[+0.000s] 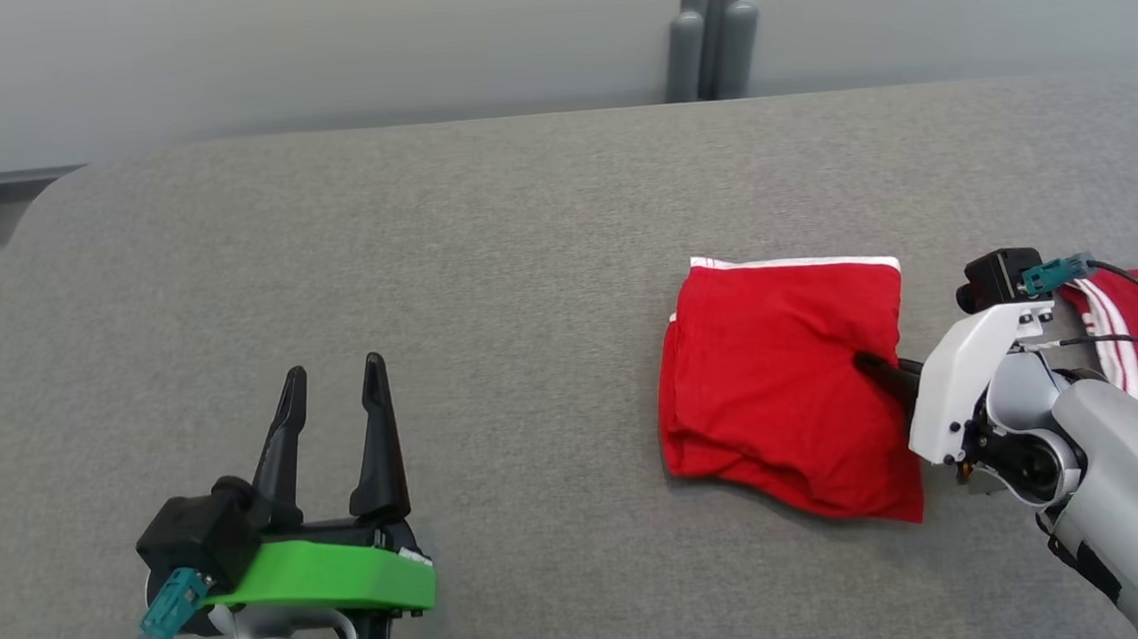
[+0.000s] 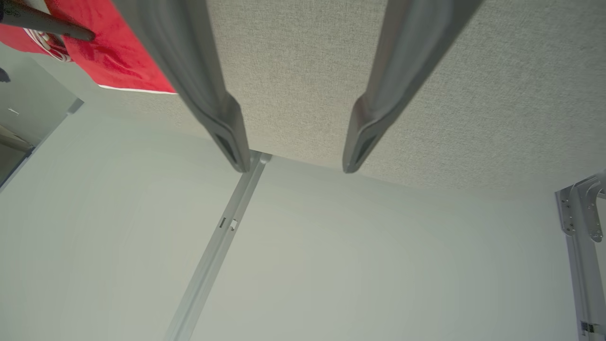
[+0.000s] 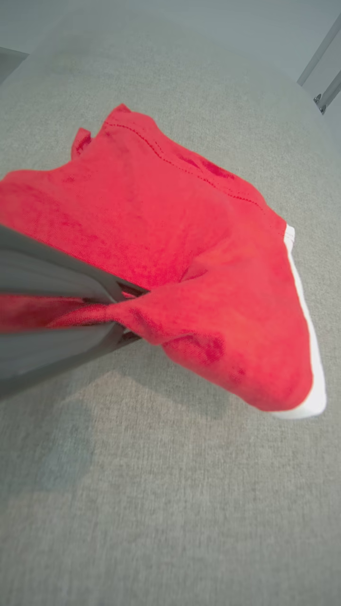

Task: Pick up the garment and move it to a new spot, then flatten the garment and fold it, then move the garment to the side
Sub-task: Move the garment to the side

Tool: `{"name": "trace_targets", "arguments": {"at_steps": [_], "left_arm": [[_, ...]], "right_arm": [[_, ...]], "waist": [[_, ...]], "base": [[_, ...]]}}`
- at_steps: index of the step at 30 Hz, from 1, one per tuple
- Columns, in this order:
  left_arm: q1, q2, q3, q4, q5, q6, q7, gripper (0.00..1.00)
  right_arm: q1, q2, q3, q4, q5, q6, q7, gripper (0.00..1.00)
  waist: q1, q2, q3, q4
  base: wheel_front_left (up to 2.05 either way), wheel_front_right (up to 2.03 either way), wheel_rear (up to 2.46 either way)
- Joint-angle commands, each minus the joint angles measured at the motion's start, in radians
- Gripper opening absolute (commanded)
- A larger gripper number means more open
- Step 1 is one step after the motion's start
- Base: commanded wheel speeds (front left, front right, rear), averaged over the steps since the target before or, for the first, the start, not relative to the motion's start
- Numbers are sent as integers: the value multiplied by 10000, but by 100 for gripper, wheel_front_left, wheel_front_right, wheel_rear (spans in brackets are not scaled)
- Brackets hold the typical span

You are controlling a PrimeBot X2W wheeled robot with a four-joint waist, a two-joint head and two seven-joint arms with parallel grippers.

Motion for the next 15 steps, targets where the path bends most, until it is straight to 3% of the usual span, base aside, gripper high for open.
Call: {"name": "trace_targets", "arguments": {"at_steps": [1,7,15], "left_arm": [[-29,6,35,-79,3,48,4,100],[22,-89,-24,-114,-28,33,-14,100],[-96,-241,-129,-48,-1,-56,-72,100]], "right_arm": [[-56,-209,96,-180,-50,1,163,0],[-195,-953,187,-844,-148,1,905,0],[-382,-1554,-131,-1310,-530,1,1490,0]], "waist": [[0,-1,-263,-1112],[0,-1,-380,-2312],[0,-1,-370,-3031]], "base": [[0,0,0],[0,0,0],[0,0,0]]}}
